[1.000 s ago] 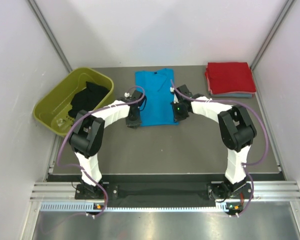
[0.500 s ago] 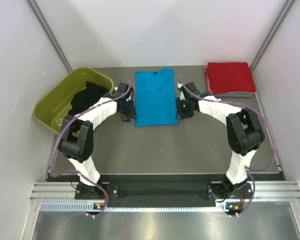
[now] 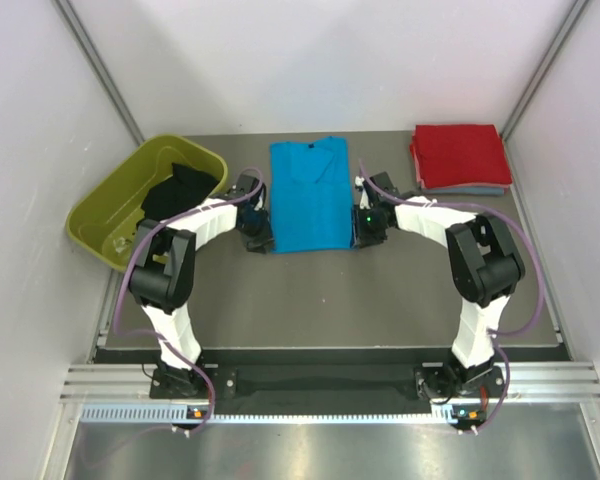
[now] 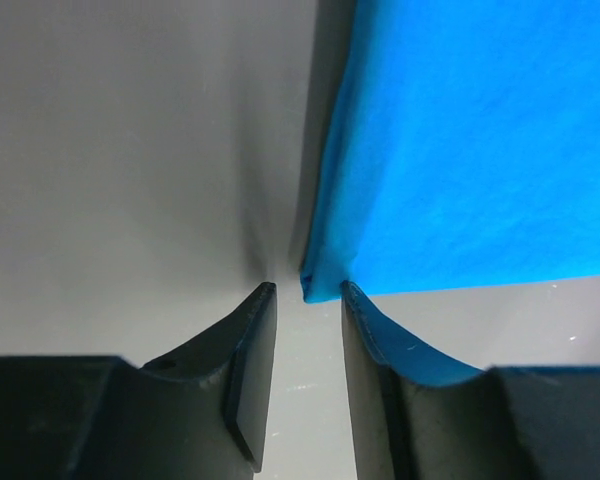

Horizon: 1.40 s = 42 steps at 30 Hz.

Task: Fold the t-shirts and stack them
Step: Fold the tshirt

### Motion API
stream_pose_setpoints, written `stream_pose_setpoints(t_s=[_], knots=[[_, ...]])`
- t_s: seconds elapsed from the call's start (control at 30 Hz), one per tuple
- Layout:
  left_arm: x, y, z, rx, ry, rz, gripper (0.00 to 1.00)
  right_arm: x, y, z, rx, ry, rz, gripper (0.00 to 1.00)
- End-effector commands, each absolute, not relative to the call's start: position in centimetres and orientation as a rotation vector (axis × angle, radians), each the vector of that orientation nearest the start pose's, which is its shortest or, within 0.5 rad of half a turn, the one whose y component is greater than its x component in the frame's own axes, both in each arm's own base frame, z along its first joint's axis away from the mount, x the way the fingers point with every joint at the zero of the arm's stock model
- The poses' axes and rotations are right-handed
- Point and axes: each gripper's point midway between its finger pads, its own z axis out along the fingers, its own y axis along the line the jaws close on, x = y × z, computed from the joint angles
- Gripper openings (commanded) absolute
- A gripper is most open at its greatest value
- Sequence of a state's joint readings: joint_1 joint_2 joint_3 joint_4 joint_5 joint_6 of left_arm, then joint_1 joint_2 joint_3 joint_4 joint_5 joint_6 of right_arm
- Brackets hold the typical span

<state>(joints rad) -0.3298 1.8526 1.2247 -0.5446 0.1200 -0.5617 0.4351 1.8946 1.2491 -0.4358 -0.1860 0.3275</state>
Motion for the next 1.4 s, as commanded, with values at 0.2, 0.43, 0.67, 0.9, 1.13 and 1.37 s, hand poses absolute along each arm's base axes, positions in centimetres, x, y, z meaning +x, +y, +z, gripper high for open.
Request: stream_pose_setpoints(t_s=[0.2, 0.43, 0.67, 0.9, 1.13, 1.37], knots=[[35.9, -17.1, 2.6, -0.263, 2.773, -0.432, 0.25, 36.0, 21.4, 1.3, -0.191, 2.706, 0.505, 0.22], [35.0, -17.8, 2.8, -0.286, 2.797, -0.483, 0.0, 35.2, 20.4, 1.8, -0.206, 2.692, 0.457, 0.0], [31.2, -18.3, 2.8, -0.293, 2.827, -0.484, 0.0, 32.2, 18.5, 3.1, -0.213, 2.69, 0.419, 0.0], [24.7, -19.0, 2.0, -0.192, 2.877, -0.381, 0.0, 26.2, 15.9, 1.8, -0.161, 2.755, 0.387, 0.0], [20.0, -20.1, 3.2, -0.166, 2.863, -0.41, 0.0, 20.7, 15.1, 2.1, -0.122, 2.757, 0.414, 0.0], [17.3, -19.1, 4.8, -0.175, 2.847, -0.389, 0.0, 17.1, 14.2, 3.5, -0.035, 2.729, 0.412, 0.0]])
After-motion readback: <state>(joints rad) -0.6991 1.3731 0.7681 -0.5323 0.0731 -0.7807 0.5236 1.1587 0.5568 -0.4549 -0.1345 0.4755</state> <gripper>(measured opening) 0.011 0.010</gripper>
